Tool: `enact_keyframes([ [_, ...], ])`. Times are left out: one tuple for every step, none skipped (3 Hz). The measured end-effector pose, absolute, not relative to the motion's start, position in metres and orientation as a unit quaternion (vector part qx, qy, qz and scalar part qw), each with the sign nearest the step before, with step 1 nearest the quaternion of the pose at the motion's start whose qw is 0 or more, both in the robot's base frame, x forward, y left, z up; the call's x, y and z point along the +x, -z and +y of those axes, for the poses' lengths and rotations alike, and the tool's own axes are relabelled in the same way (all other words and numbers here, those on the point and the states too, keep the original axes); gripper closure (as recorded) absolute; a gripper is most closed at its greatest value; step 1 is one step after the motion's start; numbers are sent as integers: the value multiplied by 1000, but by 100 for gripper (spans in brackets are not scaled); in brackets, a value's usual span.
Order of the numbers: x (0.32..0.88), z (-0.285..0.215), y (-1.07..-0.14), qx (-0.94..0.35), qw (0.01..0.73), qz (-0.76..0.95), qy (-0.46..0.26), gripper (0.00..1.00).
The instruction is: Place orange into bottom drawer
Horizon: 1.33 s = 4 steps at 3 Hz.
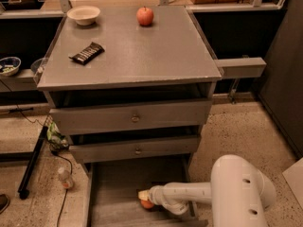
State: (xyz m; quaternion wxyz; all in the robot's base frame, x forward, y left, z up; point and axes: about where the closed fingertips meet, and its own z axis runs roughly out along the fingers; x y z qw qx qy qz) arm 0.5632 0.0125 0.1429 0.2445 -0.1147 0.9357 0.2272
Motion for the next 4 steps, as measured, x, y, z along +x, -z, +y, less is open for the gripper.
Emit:
enact_keyframes([
  [563, 12, -140, -112, 240, 937, -228, 100],
  [563, 12, -143, -112, 240, 937, -228, 100],
  [562, 13, -143, -112, 238, 937, -229, 73],
  [562, 13, -143, -112, 238, 937, -229, 50],
])
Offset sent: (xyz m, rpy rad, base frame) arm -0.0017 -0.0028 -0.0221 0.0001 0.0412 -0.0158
